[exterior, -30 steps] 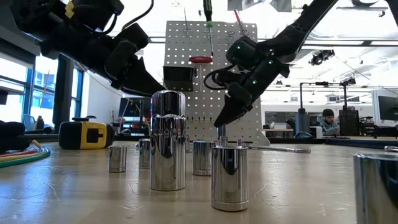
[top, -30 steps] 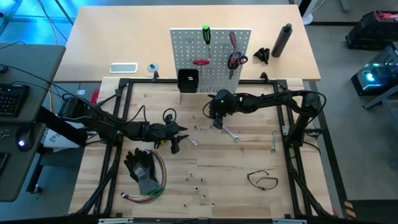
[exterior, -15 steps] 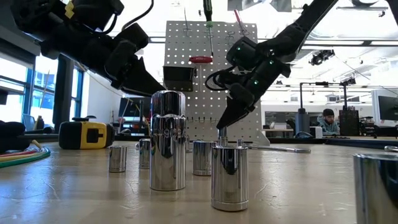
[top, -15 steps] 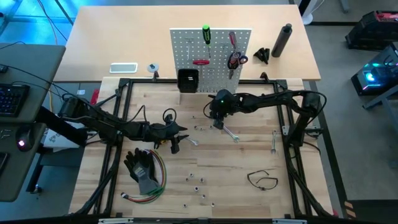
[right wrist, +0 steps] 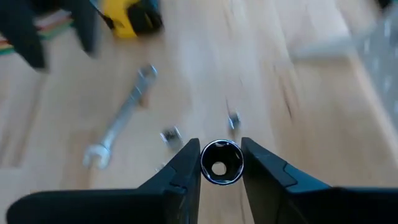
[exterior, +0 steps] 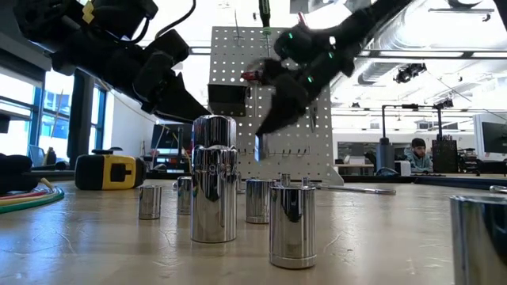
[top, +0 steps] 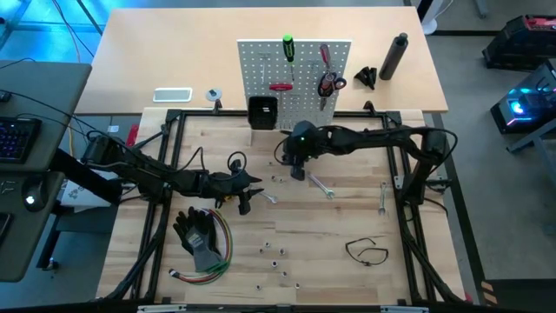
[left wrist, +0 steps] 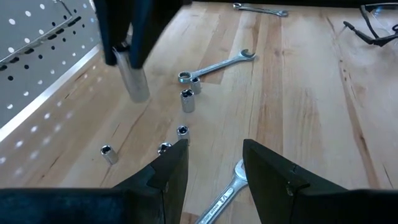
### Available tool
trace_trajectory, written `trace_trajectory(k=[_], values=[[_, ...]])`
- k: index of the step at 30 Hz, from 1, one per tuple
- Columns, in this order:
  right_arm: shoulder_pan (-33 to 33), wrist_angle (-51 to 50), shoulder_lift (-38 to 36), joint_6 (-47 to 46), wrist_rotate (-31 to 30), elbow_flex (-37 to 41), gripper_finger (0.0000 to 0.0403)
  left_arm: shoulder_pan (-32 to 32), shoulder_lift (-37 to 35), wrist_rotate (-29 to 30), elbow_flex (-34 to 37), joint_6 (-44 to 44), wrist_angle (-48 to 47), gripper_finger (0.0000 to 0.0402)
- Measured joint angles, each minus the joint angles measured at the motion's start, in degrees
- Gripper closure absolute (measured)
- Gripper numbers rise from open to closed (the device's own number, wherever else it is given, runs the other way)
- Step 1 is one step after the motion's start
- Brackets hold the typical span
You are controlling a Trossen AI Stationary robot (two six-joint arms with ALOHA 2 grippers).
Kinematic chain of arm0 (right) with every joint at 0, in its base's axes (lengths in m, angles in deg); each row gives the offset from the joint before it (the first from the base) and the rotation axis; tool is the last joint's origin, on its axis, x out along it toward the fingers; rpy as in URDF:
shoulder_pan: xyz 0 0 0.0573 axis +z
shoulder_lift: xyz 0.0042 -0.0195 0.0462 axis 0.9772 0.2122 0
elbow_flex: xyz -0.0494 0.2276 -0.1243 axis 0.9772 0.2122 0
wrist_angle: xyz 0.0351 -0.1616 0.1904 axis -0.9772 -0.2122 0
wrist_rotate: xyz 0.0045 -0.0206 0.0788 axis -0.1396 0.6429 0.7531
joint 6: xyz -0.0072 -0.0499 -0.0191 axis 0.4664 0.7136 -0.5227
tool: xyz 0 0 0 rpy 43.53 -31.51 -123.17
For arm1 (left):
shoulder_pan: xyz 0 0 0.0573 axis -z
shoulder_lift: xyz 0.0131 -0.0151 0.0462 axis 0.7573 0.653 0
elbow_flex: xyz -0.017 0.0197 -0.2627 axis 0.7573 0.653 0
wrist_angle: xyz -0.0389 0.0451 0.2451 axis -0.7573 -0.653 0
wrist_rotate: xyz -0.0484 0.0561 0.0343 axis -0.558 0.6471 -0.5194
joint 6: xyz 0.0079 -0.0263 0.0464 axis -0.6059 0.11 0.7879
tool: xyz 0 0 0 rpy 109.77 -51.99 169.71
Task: Hang tools onto peg board
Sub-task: Put the silver socket into the black bin on the white peg board
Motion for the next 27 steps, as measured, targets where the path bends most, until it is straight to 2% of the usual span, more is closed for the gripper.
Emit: trace_trajectory(k=[8, 14, 20, 27], values=[[3.3, -12.0, 0.0, 5.9, -1.6, -14.4, 0.0319, 0.0, 0.0, 0.0, 0.0, 0.6, 0.0, 0.0254], [3.1, -16.7, 0.0, 9.3, -3.0, -24.8, 0.0319, 0.0, 0.0, 0.0, 0.0, 1.3, 0.0, 0.0254], [1.1, -17.0, 0.0, 11.8, -5.3, -32.4, 0.0320, 0.0, 0.0, 0.0, 0.0, 1.6, 0.0, 0.0254], [-4.3, -14.4, 0.0, 11.6, -6.5, -35.1, 0.0320, 0.0, 0.0, 0.0, 0.0, 1.6, 0.0, 0.0254]])
